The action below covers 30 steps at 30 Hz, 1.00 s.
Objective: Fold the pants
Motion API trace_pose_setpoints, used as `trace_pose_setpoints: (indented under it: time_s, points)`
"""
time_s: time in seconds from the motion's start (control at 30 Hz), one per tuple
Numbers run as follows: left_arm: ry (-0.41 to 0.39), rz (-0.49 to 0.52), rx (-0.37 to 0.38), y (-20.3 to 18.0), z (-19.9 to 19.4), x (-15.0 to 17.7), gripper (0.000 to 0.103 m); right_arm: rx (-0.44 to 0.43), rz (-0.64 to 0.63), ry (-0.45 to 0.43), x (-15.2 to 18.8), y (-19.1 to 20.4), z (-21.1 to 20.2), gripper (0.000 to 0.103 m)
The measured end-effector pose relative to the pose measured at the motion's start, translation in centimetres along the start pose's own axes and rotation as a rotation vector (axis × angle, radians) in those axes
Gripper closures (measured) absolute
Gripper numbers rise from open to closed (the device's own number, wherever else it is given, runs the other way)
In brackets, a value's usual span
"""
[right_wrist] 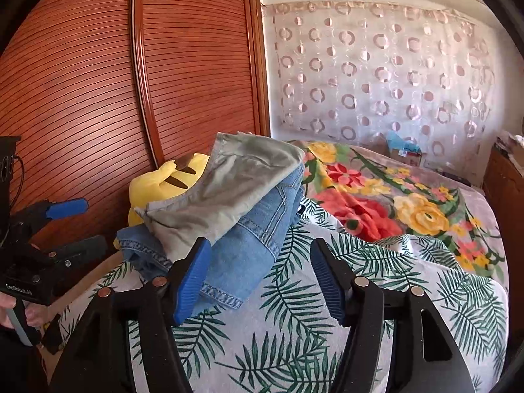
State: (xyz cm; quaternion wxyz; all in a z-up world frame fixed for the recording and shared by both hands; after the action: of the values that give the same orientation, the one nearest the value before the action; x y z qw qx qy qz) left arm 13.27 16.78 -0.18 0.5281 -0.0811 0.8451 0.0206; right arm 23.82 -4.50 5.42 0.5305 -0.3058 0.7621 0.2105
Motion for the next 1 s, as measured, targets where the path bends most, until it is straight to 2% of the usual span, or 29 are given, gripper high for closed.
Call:
trace_pose_setpoints:
  time_s: [0.23,0.53,0.63,0.7,1.0]
  points:
    - [-0.002,0.016,0.011,-1.1,-1.0,0.2,0.000,0.015,0.003,-0.012,0.8,0.4,-1.9,0.033]
    - [-0.019,0.037,0.054,-3.5,-3.1,0.2,0.000,0.076,0.037,-0.026,2.0,-0.1,-5.9,0.032]
    - [-0.024,0.044,0.070,-4.4,-3.8,0.5,0.000,0.099,0.045,-0.041,2.5,-0.3,-7.6,0.025]
    - [-0.024,0.048,0.081,-5.0,-4.2,0.6,0.000,0.124,0.047,-0.054,2.9,-0.2,-8.7,0.016]
    - [-0.023,0.064,0.135,-7.9,-5.1,1.2,0.000,0.232,0.100,-0.056,4.8,-0.4,-13.0,0.014]
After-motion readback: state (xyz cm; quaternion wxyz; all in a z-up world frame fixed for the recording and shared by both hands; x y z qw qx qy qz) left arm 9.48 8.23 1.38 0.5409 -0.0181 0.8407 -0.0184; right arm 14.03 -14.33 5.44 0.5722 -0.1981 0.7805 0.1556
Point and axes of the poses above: each gripper's, at about its wrist camera, not at the fingertips, and z roughly the way its jaws point, y to its left, x to its underside, the point moved 2 cm from there along z, roughly the way its jaws point, and after that the axes turned 8 degrees about -y, right-handed, at the moved point
